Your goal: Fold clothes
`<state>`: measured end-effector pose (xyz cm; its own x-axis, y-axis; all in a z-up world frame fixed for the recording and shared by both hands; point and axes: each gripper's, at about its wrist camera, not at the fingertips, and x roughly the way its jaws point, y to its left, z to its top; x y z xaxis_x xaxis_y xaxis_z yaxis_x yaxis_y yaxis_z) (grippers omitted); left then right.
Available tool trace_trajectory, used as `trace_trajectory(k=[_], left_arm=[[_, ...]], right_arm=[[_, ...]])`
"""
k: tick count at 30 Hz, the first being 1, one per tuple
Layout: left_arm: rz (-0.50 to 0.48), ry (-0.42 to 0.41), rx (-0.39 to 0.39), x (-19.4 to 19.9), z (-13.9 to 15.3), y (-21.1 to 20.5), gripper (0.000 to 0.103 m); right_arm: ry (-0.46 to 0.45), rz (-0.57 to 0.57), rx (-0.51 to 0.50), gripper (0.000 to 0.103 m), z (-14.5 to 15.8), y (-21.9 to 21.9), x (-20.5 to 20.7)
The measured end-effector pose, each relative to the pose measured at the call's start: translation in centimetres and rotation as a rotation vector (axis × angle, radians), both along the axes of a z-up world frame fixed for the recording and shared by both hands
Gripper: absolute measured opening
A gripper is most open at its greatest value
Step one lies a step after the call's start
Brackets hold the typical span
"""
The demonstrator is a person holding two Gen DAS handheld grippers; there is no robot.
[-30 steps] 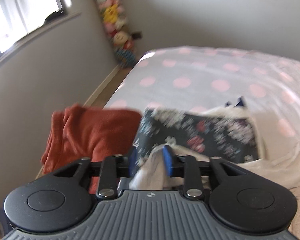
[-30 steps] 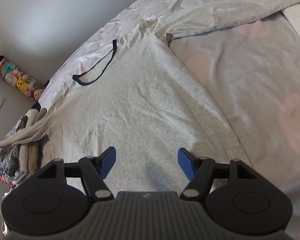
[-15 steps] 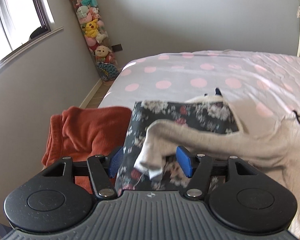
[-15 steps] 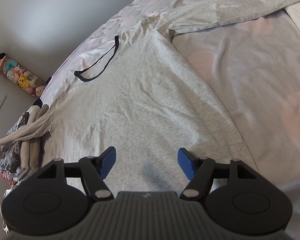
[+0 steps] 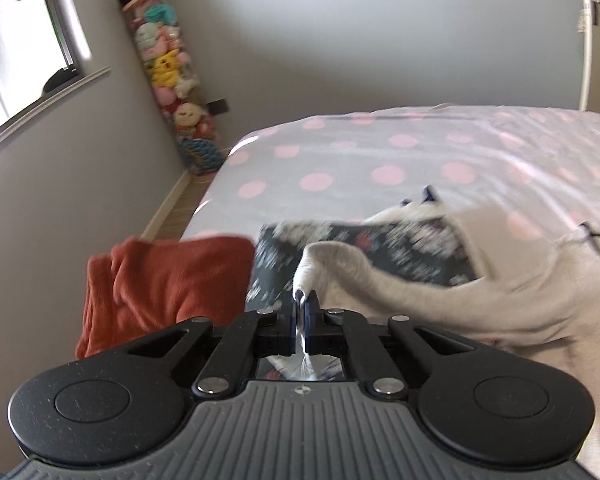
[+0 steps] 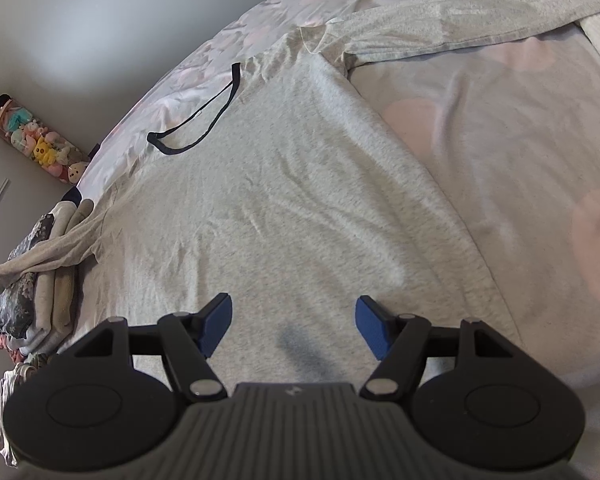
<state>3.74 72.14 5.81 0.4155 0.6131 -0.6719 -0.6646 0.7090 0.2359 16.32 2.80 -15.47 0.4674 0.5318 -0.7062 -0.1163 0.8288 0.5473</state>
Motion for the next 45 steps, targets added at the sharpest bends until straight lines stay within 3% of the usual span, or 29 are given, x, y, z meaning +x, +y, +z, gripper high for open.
trace_trajectory(k=[3, 9, 12, 18, 24, 32, 36, 38, 40, 45], left_arm=[[-0.063, 0.038, -0.017, 1.9, 3.8, -2.1, 0.001], [-0.154, 0.125, -0.16, 7.4, 9.9, -7.6, 0.001], [-0.222, 0.102, -0.238, 10.3, 12.1, -11.2, 0.001], [-0.38, 0.012, -0.345, 17.9, 13.8, -19.0, 0.001], [-0.519, -0.013, -0.44, 26.5, 10.7, -26.1, 0.001], [-0.61, 0.07, -0.564, 35.5, 0.5, -31.4, 0.002], [-0.595, 0.096, -0.608, 37.7, -3.8, -31.5, 0.003], [-0.587, 0.109, -0.618, 38.2, -5.1, -31.4, 0.021], [-0.584, 0.116, -0.617, 38.2, -5.9, -31.4, 0.027], [-0.575, 0.112, -0.582, 36.0, -6.9, -30.2, 0.027]], right_arm=[[0.0, 0.005, 0.013, 0.071, 0.0, -0.1, 0.0], [-0.004, 0.005, 0.045, 0.071, 0.2, -0.5, -0.3], [0.01, -0.018, 0.048, 0.071, 0.0, -1.0, -0.4], [0.014, -0.037, 0.08, 0.071, 0.0, -1.8, -0.5], [0.008, -0.026, 0.108, 0.071, 0.1, -2.0, -0.9], [-0.043, -0.045, 0.038, 0.071, 0.2, -1.5, -1.0], [-0.066, -0.055, -0.01, 0.071, -0.3, -1.1, -0.3], [-0.072, -0.055, -0.022, 0.071, -0.6, -1.0, 0.0], [-0.082, -0.056, -0.033, 0.071, -0.7, -0.9, 0.2], [-0.104, -0.04, -0.07, 0.071, -0.5, -0.4, 0.1]])
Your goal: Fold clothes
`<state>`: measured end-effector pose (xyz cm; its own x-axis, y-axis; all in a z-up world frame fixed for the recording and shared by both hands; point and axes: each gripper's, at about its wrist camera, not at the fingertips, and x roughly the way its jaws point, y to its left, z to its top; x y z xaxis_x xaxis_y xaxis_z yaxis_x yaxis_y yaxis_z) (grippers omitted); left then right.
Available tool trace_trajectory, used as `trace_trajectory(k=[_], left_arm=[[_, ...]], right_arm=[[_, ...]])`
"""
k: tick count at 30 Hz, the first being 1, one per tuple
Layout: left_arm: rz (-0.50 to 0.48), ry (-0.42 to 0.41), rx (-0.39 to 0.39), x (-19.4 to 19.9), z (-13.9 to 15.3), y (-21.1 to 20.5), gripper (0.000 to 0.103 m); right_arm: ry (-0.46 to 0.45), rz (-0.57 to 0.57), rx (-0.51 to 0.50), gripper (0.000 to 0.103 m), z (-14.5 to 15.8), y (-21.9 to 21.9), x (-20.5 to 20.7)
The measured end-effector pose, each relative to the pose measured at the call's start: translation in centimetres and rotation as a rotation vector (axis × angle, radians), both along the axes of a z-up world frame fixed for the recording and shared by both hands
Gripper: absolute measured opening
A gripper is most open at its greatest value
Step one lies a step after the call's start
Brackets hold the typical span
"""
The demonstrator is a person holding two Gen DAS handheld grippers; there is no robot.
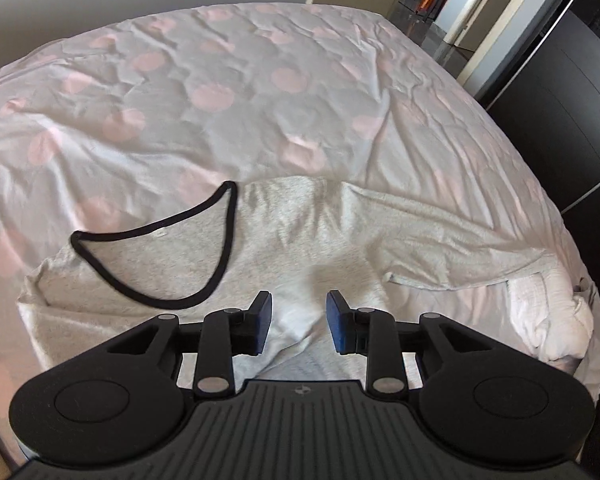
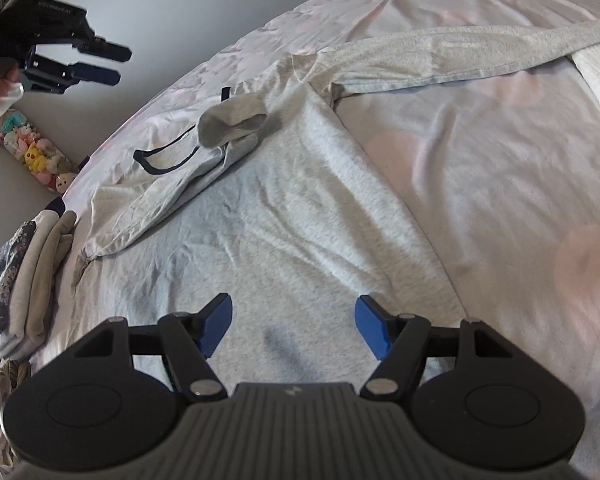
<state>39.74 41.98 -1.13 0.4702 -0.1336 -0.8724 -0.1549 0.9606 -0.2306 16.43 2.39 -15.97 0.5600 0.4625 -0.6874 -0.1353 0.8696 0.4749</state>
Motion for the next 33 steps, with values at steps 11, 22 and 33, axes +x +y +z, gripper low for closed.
trace_trajectory(k=[11, 22, 33], left_arm=[[0.056, 0.011, 0.187, -10.7, -1.1, 4.3, 0.029], [0.186, -0.017, 0.243, -14.4, -4.7, 12.2, 0.029], [0.205, -0.069, 0.263, -8.6, -9.5, 15.8, 0.045]], right_arm=[[0.002, -0.008, -0.058, 0.071, 1.1, 0.3, -0.8], [-0.079, 0.062, -0.132, 0.071, 4.0, 2.9, 1.7], [-0.267, 0.148, -0.249, 0.07, 7.3, 10.2, 13.8]])
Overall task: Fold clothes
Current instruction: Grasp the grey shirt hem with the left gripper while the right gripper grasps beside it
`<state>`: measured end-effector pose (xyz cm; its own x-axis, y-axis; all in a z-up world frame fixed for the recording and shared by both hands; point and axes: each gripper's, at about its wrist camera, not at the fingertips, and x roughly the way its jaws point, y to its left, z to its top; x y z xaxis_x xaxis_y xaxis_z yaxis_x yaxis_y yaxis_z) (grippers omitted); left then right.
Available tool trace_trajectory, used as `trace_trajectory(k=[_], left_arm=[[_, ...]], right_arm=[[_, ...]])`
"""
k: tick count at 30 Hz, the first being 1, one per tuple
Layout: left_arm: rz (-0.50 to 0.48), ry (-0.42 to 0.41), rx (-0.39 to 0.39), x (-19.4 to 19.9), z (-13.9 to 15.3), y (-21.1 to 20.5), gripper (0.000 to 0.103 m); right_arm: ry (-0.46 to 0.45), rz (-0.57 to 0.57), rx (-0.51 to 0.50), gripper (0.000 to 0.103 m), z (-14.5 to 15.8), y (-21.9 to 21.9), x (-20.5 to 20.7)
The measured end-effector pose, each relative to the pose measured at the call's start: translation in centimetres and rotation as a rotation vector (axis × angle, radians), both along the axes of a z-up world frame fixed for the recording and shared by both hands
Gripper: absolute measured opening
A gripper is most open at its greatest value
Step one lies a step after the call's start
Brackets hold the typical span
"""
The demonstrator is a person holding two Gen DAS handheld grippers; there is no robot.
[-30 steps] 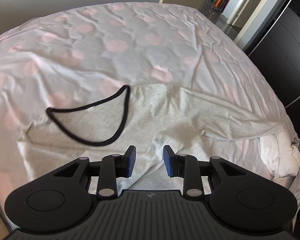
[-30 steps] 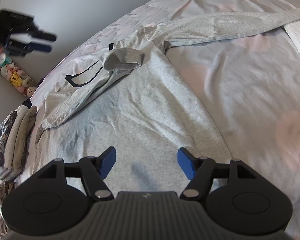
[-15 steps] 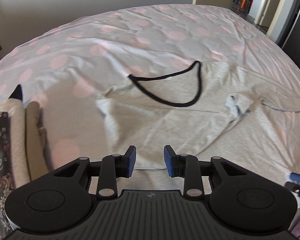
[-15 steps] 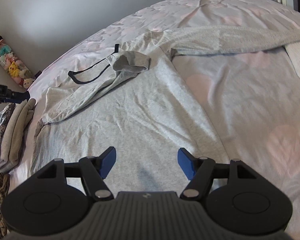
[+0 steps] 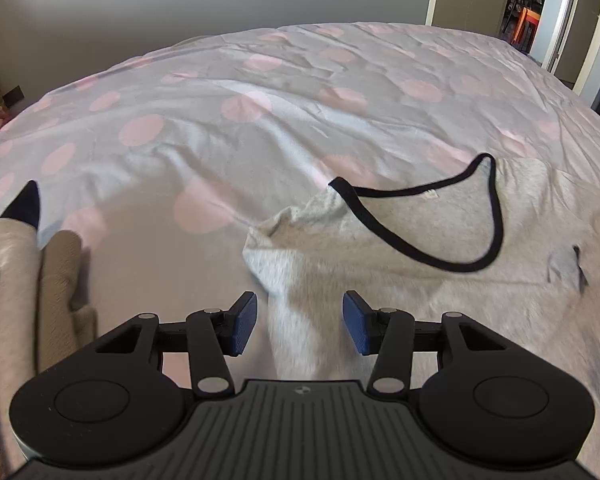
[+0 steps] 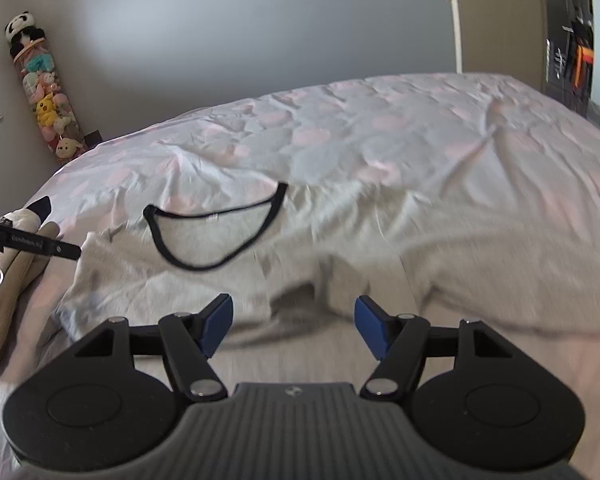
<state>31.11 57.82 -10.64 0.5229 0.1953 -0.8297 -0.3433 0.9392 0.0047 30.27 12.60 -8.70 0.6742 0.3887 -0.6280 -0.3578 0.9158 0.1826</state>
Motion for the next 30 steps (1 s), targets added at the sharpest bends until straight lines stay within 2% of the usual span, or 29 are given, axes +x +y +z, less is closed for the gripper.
trace_trajectory(k=[4, 5, 6, 7, 8, 10, 15, 18, 21, 23, 24, 27, 30], left_arm=[[0.012, 0.008, -0.019, 1.9, -2.1, 0.9, 0.045], [0.013, 0.013, -0.009, 2.1, -2.5, 0.9, 0.042], [0.012, 0.014, -0.001, 2.3, -2.9, 1.0, 0.038], [0.015, 0.013, 0.0, 2.4, -3.2, 1.0, 0.022], [0.024, 0.004, -0.011, 2.4, -3.4, 1.2, 0.012], [0.04, -0.016, -0.021, 2.2, -3.5, 1.5, 0.005], [0.059, -0.036, -0.009, 1.5, -3.1, 1.6, 0.003], [0.083, -0.034, 0.001, 1.4, -2.9, 1.6, 0.003], [0.101, -0.02, 0.021, 1.6, -3.0, 1.6, 0.003], [0.118, -0.01, 0.024, 1.8, -3.2, 1.6, 0.003], [0.125, -0.008, 0.025, 1.8, -3.2, 1.6, 0.003], [0.139, -0.002, 0.029, 1.9, -3.2, 1.5, 0.004], [0.142, 0.007, 0.034, 2.0, -3.1, 1.3, 0.004]], right_arm=[[-0.005, 0.019, -0.054, 0.069, -1.0, 2.2, 3.1], [0.0, 0.023, -0.068, 0.066, -1.4, 2.6, 3.7], [0.01, 0.03, -0.085, 0.049, -1.9, 2.8, 4.0], [0.021, 0.038, -0.099, 0.024, -2.4, 3.0, 4.3], [0.029, 0.045, -0.104, 0.014, -2.7, 2.9, 4.3], [0.033, 0.052, -0.096, 0.008, -2.9, 2.1, 3.8], [0.053, 0.077, -0.084, 0.007, -1.7, -1.2, 0.2], [0.103, 0.09, -0.116, 0.007, -1.9, -3.4, -2.3], [0.202, 0.113, -0.13, 0.007, -3.5, -5.2, -4.2], [0.259, 0.141, -0.148, 0.014, -4.7, -5.7, -5.0], [0.271, 0.143, -0.156, 0.021, -5.0, -5.9, -5.4], [0.235, 0.127, -0.126, 0.036, -4.2, -7.1, -6.0], [0.189, 0.093, -0.049, 0.036, -2.8, -8.2, -5.2]])
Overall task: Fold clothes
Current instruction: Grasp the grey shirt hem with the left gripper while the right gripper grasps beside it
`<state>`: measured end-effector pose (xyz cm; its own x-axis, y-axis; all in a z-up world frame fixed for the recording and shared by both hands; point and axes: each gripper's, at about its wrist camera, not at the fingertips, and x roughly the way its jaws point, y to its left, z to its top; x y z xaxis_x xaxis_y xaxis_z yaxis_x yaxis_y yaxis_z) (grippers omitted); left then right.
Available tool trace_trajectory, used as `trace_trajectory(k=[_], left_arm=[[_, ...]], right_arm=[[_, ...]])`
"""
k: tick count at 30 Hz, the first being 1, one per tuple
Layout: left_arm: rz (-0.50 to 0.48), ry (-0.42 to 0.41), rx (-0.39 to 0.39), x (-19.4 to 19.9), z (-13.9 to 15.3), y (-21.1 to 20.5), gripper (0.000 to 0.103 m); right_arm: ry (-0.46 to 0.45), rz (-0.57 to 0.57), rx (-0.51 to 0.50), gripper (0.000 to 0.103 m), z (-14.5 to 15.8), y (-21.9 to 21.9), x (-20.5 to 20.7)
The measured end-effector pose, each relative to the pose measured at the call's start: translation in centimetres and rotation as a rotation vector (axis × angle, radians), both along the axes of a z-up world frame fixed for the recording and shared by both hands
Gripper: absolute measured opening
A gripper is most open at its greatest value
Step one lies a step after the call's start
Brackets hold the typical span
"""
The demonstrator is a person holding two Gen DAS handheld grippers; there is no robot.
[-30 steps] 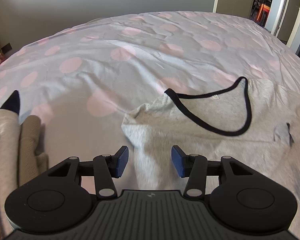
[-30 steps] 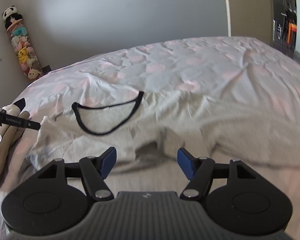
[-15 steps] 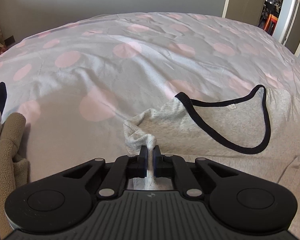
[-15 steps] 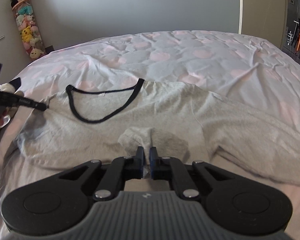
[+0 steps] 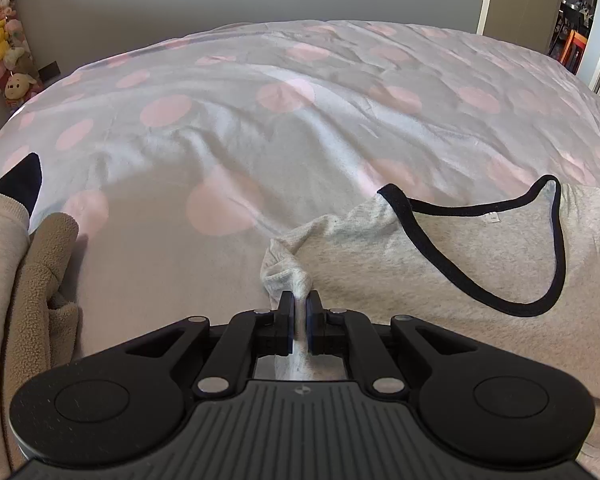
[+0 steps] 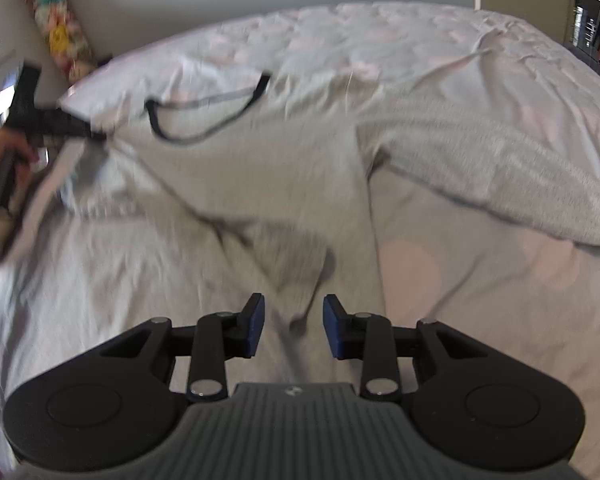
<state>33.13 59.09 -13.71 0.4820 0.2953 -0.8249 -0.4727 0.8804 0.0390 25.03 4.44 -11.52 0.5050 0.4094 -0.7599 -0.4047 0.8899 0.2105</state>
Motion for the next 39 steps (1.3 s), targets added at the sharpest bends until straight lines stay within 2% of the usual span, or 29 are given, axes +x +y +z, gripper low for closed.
trace_trajectory(k=[3, 8, 9, 10, 11, 16, 21, 23, 27, 29, 30, 31, 32, 33, 37, 39], left_arm=[[0.005, 0.004, -0.002, 0.1, -0.1, 0.0, 0.005], [0.005, -0.011, -0.007, -0.1, -0.4, 0.2, 0.007], [0.005, -0.018, -0.009, -0.2, -0.4, 0.2, 0.007], [0.005, -0.03, -0.017, -0.4, -0.4, 0.4, 0.007], [0.007, -0.046, -0.031, -0.6, -0.3, 0.6, 0.006], [-0.008, -0.111, -0.086, -2.0, 0.8, 1.7, 0.003], [0.03, -0.133, -0.083, -3.1, 1.1, 3.0, 0.004], [0.075, -0.112, -0.07, -3.4, 0.9, 3.9, 0.01], [0.124, -0.113, -0.1, -4.4, 1.3, 5.6, 0.012], [0.13, -0.125, -0.153, -4.5, 1.4, 5.9, 0.03], [0.132, -0.134, -0.175, -4.5, 1.5, 6.0, 0.035], [0.133, -0.142, -0.197, -4.4, 1.5, 6.0, 0.047], [0.133, -0.145, -0.209, -4.3, 1.5, 6.0, 0.05], [0.13, -0.137, -0.204, -4.0, 1.3, 5.8, 0.05], [0.128, -0.107, -0.195, -2.8, 0.5, 5.1, 0.05], [0.137, -0.098, -0.206, -2.5, -0.2, 5.0, 0.046]], right_arm=[[-0.04, -0.016, 0.015, 0.036, 0.3, 0.2, 2.1], [-0.025, 0.016, 0.031, 0.035, -2.2, 1.4, 4.3], [-0.019, 0.016, 0.028, 0.029, -2.8, 1.7, 4.4], [-0.013, 0.01, 0.031, 0.003, -3.2, 1.7, 4.4], [-0.008, 0.004, 0.036, 0.001, -3.5, 1.7, 4.3], [-0.111, -0.052, 0.036, 0.0, -1.2, 1.0, 4.2], [-0.171, -0.064, -0.006, 0.0, 1.2, 1.9, 6.2], [-0.152, -0.063, 0.005, 0.004, 1.4, 2.1, 6.6], [-0.125, -0.049, -0.002, 0.01, 0.8, 2.7, 6.0], [-0.102, -0.062, -0.004, 0.012, 0.1, 2.6, 5.9], [-0.088, -0.073, -0.001, 0.014, -0.3, 2.4, 5.9], [-0.073, -0.085, 0.003, 0.023, -0.7, 2.3, 6.0], [-0.056, -0.097, 0.011, 0.027, -1.1, 2.1, 6.1], [-0.034, -0.109, 0.031, 0.031, -1.4, 1.8, 6.2], [0.016, -0.12, 0.07, 0.032, -2.2, 1.5, 6.2], [0.036, -0.112, 0.08, 0.037, -2.7, 1.7, 6.1]])
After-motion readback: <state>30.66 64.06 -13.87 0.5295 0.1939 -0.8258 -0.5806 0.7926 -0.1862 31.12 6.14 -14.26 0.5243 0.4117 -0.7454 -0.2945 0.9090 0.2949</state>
